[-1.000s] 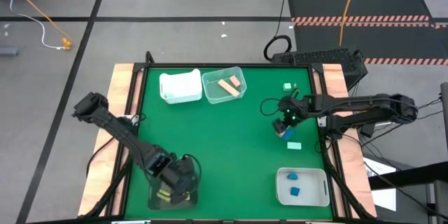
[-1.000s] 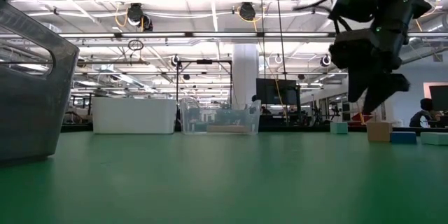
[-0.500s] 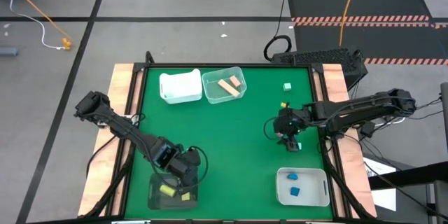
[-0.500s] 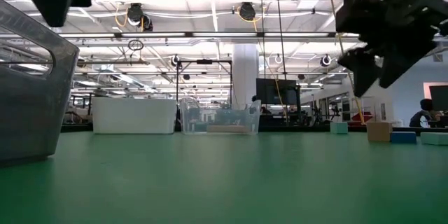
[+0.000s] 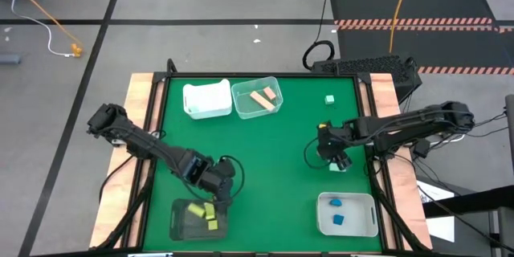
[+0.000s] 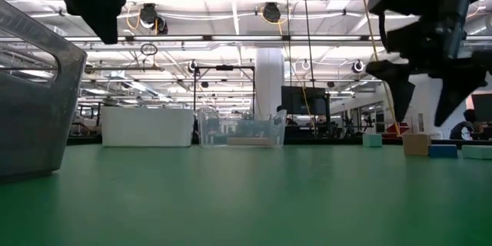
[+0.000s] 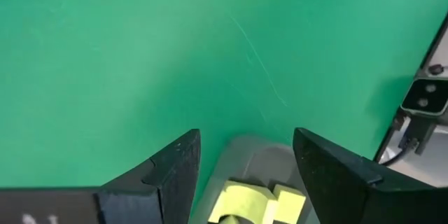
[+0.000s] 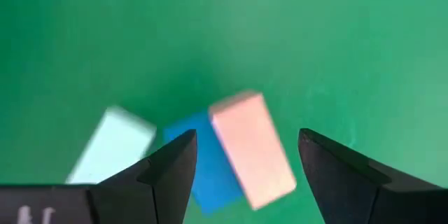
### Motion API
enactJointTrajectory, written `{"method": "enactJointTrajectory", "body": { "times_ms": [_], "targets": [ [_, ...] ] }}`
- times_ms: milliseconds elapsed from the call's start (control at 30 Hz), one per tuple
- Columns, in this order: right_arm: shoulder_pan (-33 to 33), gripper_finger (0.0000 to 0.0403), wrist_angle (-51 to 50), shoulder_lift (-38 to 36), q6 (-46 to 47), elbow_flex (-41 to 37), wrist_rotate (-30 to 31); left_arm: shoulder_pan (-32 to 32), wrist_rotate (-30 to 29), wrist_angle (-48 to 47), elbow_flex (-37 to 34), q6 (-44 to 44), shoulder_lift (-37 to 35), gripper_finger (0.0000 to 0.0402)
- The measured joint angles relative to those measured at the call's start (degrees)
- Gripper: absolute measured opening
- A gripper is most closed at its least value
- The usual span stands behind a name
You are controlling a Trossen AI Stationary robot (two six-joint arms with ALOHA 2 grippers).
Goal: Sort & place blocks by color
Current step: Put the brown block into the transparent bin
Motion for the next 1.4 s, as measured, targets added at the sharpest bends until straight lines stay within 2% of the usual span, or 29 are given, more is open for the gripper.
{"method": "enactJointTrajectory", "body": {
  "times_ms": [233, 500, 600, 767, 900, 1033, 1167, 1267, 1400],
  "targets": [
    [-1.4, 0.0238, 0.1, 7.4, -9.1, 0.0, 5.7, 2.2, -0.1, 0.0, 0.0, 0.0, 0.0, 0.0230],
    [-3.4, 0.0229, 0.9, 11.5, -10.3, 0.2, 2.1, 3.7, -0.9, 0.1, 0.0, -0.7, 0.0, 0.0230],
    [-3.4, 0.0198, 1.3, 10.9, -9.1, 0.1, 2.1, 4.2, -4.0, 0.4, 0.0, -2.8, 0.0, 0.0230],
    [-3.3, 0.0110, 2.2, 9.4, -7.7, 0.0, 3.2, 5.2, -8.8, 2.4, 0.0, -3.5, 0.0, 0.0230],
    [-3.3, 0.0106, 1.9, 8.3, -4.3, -0.1, 2.8, 6.6, -12.8, 5.2, 0.0, -1.0, 0.0, 0.0230],
    [-3.3, 0.0106, 1.3, 6.1, -2.8, -0.2, 2.4, 8.3, -15.9, 8.7, 0.0, 4.8, 0.0, 0.0230],
    [-3.4, 0.0106, 4.5, 3.3, -1.7, -0.2, 2.5, 10.5, -20.6, 14.1, 0.0, 14.3, 0.0, 0.0230],
    [-3.4, 0.0106, 10.9, 1.3, -0.4, -0.2, 2.5, 12.6, -23.7, 19.5, 0.0, 24.1, 0.0, 0.0230],
    [-3.4, 0.0106, 24.3, 0.0, 1.3, -0.1, 4.8, 16.1, -24.3, 27.1, 0.0, 34.1, 0.0, 0.0230]
  ]
}}
